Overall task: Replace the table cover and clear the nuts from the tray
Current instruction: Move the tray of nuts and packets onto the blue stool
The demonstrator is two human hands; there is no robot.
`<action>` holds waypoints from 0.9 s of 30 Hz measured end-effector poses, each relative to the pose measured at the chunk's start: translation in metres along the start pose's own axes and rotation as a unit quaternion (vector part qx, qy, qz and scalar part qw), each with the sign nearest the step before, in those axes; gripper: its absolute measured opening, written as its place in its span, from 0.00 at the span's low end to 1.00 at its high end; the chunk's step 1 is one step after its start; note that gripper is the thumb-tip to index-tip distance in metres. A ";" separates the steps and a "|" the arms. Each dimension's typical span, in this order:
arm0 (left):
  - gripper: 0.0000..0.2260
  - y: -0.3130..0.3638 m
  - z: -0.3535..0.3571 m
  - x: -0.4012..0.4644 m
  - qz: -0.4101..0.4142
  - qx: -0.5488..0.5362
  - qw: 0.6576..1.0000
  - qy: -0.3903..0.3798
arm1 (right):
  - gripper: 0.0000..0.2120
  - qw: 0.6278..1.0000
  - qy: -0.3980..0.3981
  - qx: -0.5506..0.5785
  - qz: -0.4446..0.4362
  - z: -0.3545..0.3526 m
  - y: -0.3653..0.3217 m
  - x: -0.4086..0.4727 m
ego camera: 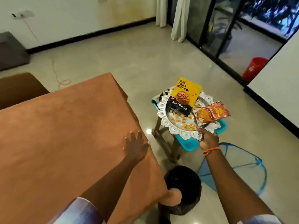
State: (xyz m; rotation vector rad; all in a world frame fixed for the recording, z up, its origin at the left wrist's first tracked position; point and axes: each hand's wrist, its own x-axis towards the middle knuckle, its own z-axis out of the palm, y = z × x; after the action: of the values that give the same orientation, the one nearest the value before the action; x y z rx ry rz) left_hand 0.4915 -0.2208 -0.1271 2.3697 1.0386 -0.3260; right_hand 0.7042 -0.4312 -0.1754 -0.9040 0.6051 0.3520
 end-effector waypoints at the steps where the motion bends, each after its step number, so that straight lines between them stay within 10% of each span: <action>1: 0.31 0.007 0.010 0.007 -0.017 0.017 1.000 0.007 | 0.53 1.000 0.013 -0.015 0.006 -0.010 -0.003 0.021; 8: 0.40 0.034 0.064 0.032 -0.112 0.110 0.988 0.009 | 0.33 0.993 0.102 -0.043 0.025 -0.036 -0.010 0.094; 21: 0.39 0.028 0.076 0.025 -0.096 0.167 0.980 0.049 | 0.54 0.985 0.112 -0.061 0.119 -0.084 0.030 0.157; 27: 0.41 0.012 0.069 0.014 -0.070 0.107 0.990 0.058 | 0.11 0.977 0.051 -0.086 0.186 -0.083 0.021 0.113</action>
State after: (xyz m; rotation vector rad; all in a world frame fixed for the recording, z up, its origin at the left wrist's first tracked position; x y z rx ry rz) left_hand 0.5086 -0.2570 -0.1856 2.5372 1.2861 -0.3707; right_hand 0.7532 -0.4824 -0.2983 -0.9784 0.8511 0.7075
